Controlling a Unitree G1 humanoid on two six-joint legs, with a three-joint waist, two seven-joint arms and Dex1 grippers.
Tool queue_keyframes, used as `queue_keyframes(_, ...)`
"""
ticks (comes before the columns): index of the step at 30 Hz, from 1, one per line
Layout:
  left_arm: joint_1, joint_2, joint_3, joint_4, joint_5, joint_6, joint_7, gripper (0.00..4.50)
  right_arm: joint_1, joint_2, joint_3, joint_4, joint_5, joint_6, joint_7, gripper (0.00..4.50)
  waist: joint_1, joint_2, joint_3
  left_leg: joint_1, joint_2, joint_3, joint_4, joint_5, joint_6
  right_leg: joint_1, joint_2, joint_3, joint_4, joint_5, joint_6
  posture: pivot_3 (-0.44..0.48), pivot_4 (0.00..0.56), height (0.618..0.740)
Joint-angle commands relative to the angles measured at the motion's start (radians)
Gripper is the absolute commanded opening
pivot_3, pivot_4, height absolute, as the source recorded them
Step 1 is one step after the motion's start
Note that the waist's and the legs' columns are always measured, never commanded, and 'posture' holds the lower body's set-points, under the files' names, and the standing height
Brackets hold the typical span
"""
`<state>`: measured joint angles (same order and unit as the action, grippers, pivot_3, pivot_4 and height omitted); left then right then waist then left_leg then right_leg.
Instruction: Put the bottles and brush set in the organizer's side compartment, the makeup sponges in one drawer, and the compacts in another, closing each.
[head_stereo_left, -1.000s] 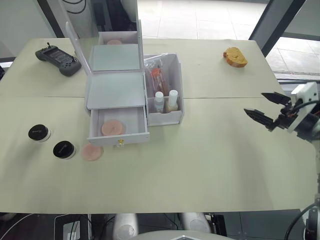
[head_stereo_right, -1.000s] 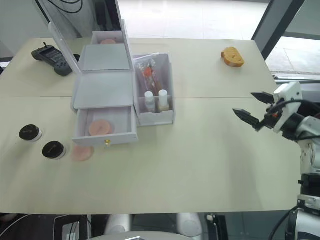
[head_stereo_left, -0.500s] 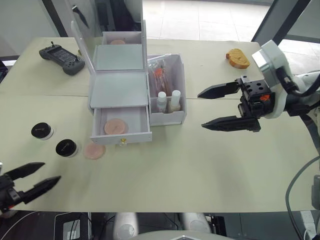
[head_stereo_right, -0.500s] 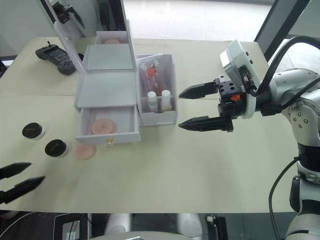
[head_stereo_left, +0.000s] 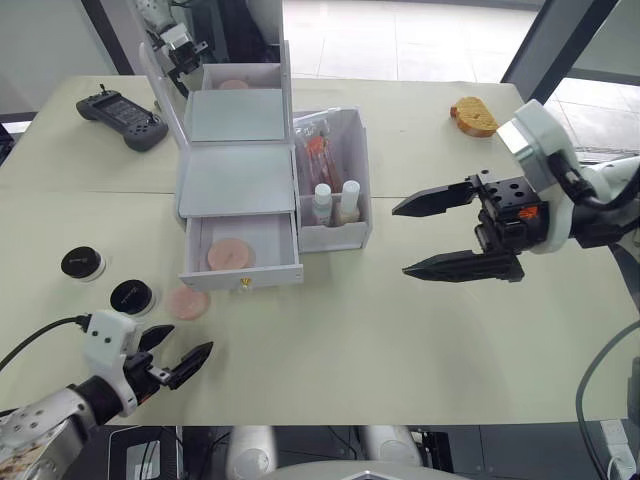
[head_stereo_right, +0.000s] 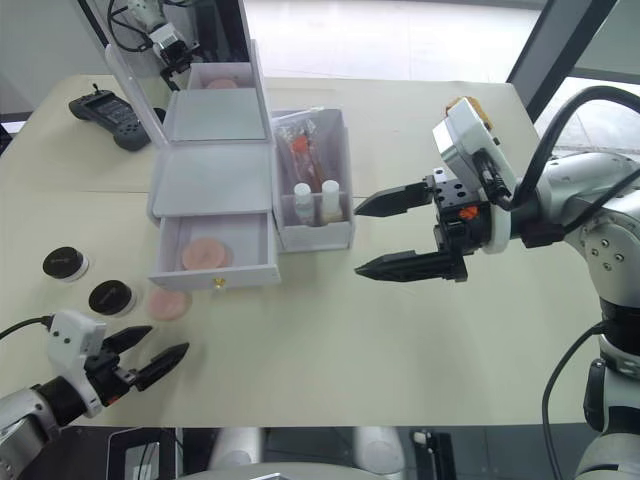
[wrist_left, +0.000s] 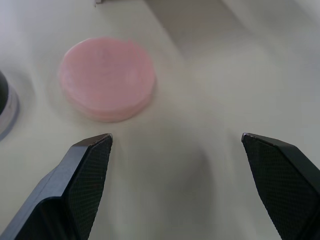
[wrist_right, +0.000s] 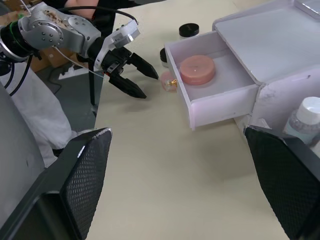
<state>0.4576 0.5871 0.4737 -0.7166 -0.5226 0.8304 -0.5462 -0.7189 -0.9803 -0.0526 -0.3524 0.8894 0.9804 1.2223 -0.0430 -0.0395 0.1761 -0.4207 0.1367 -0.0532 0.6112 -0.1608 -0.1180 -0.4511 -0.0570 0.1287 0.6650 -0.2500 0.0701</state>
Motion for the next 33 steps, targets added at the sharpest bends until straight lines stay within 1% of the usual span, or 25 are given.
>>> queue_keyframes(1,-0.043,0.018,-0.083,-0.01,0.08,0.027,0.094,4.45,0.016,-0.015,-0.05,-0.037,0.024,0.014,-0.041,4.5,0.0,0.0,0.0,0.0,0.0,0.0,0.0,0.0,0.0,0.001,0.0,0.0,0.0,0.0,0.0,0.0,0.15,0.705)
queue_keyframes(5,-0.087,0.025,-0.135,0.014,0.118,0.039,0.133,4.45,0.033,-0.028,-0.06,-0.051,0.019,0.018,-0.071,4.5,0.001,0.001,-0.001,0.001,0.0,0.0,0.0,0.0,0.0,0.002,0.0,0.0,-0.001,0.0,0.0,0.0,0.15,0.705)
queue_keyframes(9,-0.144,0.029,-0.146,0.059,0.151,0.046,0.165,4.45,0.032,-0.031,-0.066,-0.06,0.028,0.02,-0.094,4.5,0.004,0.001,-0.001,0.007,0.0,0.0,-0.001,0.0,0.0,0.009,0.0,0.0,-0.002,0.0,0.0,0.0,0.15,0.705)
queue_keyframes(17,-0.253,0.025,-0.186,0.114,0.162,0.059,0.173,4.45,0.03,-0.041,-0.058,-0.043,0.001,-0.006,-0.098,4.5,0.002,0.001,-0.001,0.011,-0.001,0.0,-0.001,-0.001,0.0,0.012,0.0,0.0,-0.003,0.0,0.0,0.0,0.15,0.705)
queue_keyframes(24,-0.3,0.016,-0.239,0.149,0.193,0.048,0.189,4.45,0.038,-0.049,-0.066,-0.039,-0.011,-0.021,-0.095,4.5,0.004,0.001,-0.001,0.01,-0.001,0.0,-0.001,-0.001,0.0,0.012,-0.001,0.0,-0.003,0.0,0.0,0.0,0.15,0.705)
queue_keyframes(25,-0.305,0.013,-0.245,0.157,0.198,0.045,0.191,4.06,0.04,-0.05,-0.067,-0.04,-0.011,-0.022,-0.096,4.5,0.004,0.001,-0.001,0.01,-0.001,0.0,-0.001,-0.001,0.0,0.012,-0.001,0.0,-0.003,0.0,0.0,0.0,0.15,0.705)
queue_keyframes(26,-0.31,0.011,-0.252,0.165,0.205,0.041,0.196,3.85,0.041,-0.051,-0.068,-0.042,-0.012,-0.023,-0.096,4.5,0.005,0.001,-0.001,0.011,-0.001,0.0,-0.001,-0.001,0.0,0.013,-0.001,0.0,-0.003,0.0,0.0,0.0,0.15,0.705)
queue_keyframes(28,-0.323,0.006,-0.247,0.166,0.203,0.045,0.203,3.24,0.039,-0.051,-0.067,-0.047,-0.01,-0.022,-0.101,4.5,0.005,0.001,-0.001,0.011,-0.001,0.0,-0.001,-0.001,0.0,0.013,-0.001,0.0,-0.003,0.0,0.0,0.0,0.15,0.705)
queue_keyframes(29,-0.326,0.005,-0.243,0.163,0.201,0.048,0.203,3.01,0.038,-0.051,-0.067,-0.049,-0.01,-0.022,-0.102,4.5,0.004,0.001,-0.001,0.011,-0.001,0.0,-0.001,-0.001,0.0,0.013,-0.001,0.0,-0.003,0.0,0.0,0.0,0.15,0.705)
queue_keyframes(30,-0.328,0.005,-0.236,0.159,0.197,0.051,0.203,3.01,0.037,-0.051,-0.066,-0.048,-0.011,-0.023,-0.101,4.5,0.003,0.001,-0.001,0.011,-0.001,0.0,-0.001,-0.001,0.0,0.013,-0.001,0.0,-0.003,0.0,0.0,0.0,0.15,0.705)
queue_keyframes(33,-0.375,0.011,-0.155,0.153,0.185,0.025,0.211,3.01,0.024,-0.051,-0.053,-0.033,-0.03,-0.038,-0.096,4.5,0.001,0.001,-0.001,0.01,-0.001,0.0,-0.001,-0.001,0.0,0.012,0.0,0.0,-0.003,0.0,0.0,0.0,0.15,0.705)
